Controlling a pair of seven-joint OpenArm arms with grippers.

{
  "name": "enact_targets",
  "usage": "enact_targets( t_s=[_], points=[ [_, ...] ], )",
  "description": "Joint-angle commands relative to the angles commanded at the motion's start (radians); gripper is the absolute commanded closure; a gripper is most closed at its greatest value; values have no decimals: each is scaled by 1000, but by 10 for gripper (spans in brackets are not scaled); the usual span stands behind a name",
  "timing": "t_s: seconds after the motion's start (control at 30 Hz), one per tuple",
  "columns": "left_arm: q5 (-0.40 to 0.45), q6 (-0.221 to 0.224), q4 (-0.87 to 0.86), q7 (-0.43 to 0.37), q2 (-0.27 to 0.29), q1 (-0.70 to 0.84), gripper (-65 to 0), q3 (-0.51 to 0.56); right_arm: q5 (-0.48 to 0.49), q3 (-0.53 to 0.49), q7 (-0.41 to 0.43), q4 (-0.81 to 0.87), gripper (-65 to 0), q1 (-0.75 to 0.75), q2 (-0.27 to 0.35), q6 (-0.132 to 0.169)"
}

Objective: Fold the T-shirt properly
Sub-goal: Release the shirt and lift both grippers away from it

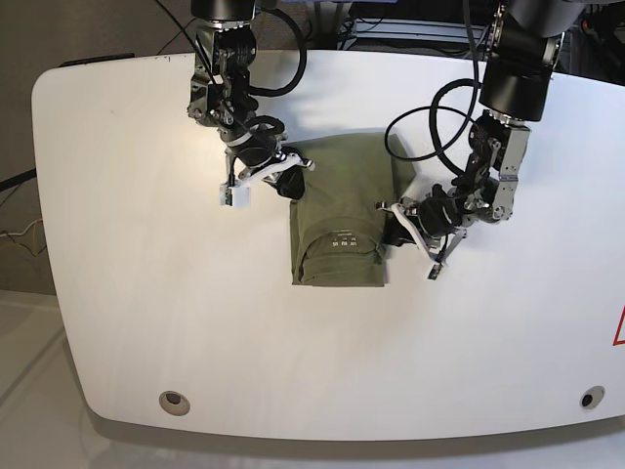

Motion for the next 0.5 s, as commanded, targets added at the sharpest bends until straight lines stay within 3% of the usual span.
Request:
enact_targets(
  t_s=[0.5],
  points=[
    [-2,0,72,5,-25,5,-9,-3,6,-3,0,15,0,12,0,2]
  ],
)
